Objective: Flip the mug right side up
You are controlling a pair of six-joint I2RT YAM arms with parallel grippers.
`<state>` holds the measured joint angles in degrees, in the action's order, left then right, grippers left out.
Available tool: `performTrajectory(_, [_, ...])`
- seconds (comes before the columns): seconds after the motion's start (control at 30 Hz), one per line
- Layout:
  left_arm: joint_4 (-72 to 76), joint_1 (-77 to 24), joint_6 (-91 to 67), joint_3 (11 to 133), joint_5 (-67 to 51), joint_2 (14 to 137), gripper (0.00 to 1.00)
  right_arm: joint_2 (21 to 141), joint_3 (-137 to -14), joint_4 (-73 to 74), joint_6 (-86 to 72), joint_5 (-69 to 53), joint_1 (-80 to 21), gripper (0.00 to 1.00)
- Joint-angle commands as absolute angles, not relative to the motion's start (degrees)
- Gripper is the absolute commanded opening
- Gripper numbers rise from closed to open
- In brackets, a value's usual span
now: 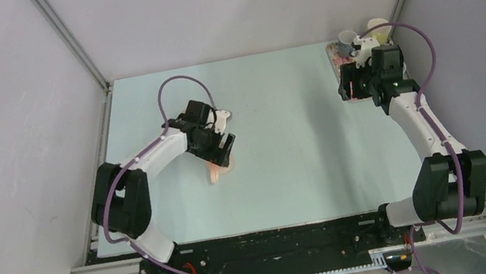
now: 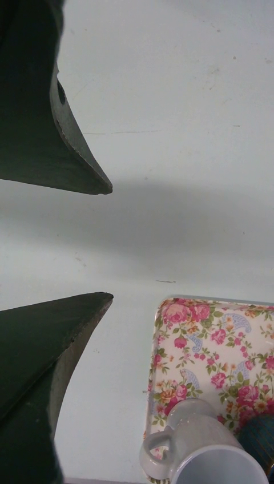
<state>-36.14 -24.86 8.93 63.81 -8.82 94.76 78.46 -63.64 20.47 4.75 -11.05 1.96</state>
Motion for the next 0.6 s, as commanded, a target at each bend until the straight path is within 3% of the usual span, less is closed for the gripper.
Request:
performTrajectory(0.0, [-36.04, -25.22, 10.83, 68.52, -12.58, 95.38, 0.01, 76.65, -63.61, 18.07, 5.93, -12.28, 1.39, 0.69])
performTrajectory(0.4, [-38.02, -25.26, 10.12, 78.25, -21.05, 89.19, 0.00, 74.67, -63.33, 17.23, 5.11, -20.15, 2.87, 0.68])
performTrajectory(0.57, [-37.98, -25.20, 7.75, 86.61, -29.60, 90.13, 0.00, 72.60, -63.71, 14.59, 2.67, -28.28, 1.13, 0.68])
